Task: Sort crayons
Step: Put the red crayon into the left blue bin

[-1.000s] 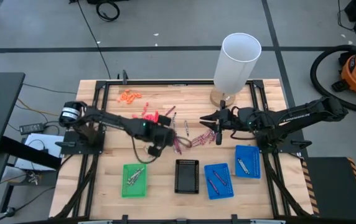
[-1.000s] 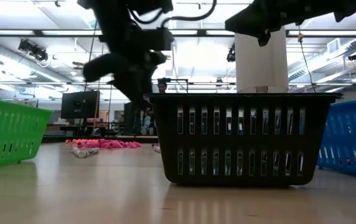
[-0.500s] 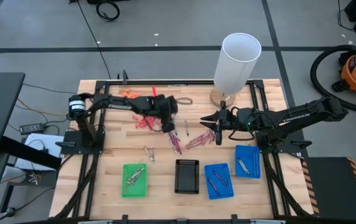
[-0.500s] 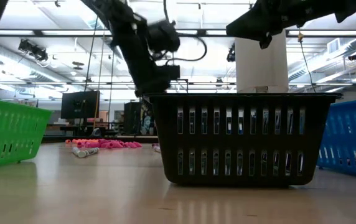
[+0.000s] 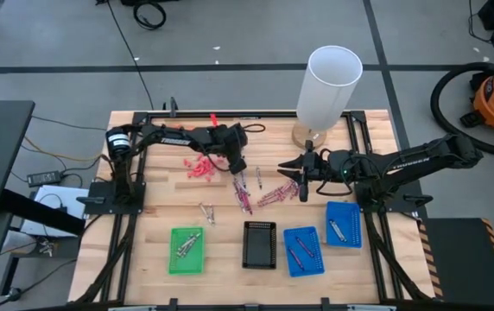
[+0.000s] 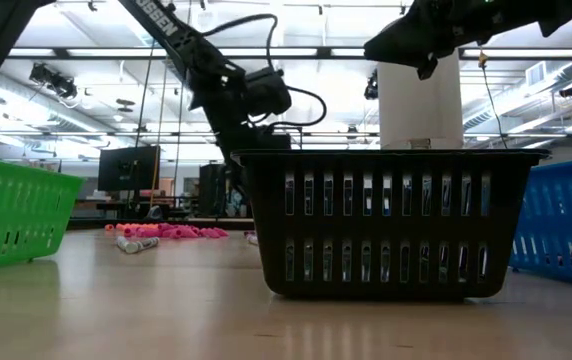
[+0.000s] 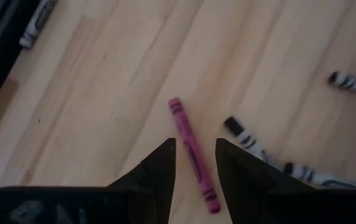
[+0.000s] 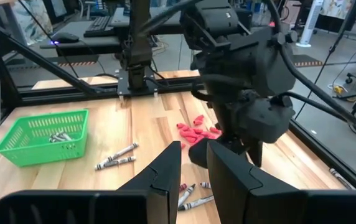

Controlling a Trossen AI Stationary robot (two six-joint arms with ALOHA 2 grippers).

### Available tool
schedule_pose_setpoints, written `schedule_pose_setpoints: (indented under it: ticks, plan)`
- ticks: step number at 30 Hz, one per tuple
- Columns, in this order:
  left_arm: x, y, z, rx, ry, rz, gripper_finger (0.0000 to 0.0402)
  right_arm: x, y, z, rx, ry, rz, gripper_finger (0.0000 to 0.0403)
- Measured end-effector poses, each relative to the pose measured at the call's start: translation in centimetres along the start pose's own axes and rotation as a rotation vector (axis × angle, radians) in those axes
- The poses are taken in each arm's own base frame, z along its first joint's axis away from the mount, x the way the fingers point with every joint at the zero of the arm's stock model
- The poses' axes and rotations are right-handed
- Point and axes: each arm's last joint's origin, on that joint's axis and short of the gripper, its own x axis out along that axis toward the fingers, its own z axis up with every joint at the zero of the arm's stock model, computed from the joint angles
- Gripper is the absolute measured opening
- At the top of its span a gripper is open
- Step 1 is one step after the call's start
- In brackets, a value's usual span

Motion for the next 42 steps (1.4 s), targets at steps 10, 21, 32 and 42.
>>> schedule_pose_setpoints:
  ticks: [10,21,32,42]
  plan:
    - [1.7,0.4,-0.8,-0.006,0.058,-0.053,0.0123,-0.1,0.2,0.0,0.001,0.002,0.007,0.0087]
    - [2.1,0.8,-1.3,-0.03,0.109,-0.05,0.0087,-0.2,0.6,-0.1,-0.003,0.003,0.023,0.0087]
    - [2.2,1.7,-1.4,-0.079,0.128,-0.098,0.001,-0.2,0.7,0.2,0.005,-0.026,0.028,0.0087]
    - [1.9,1.1,-1.3,-0.047,0.115,-0.094,0.001,-0.2,0.8,0.4,0.022,-0.041,0.029,0.0087]
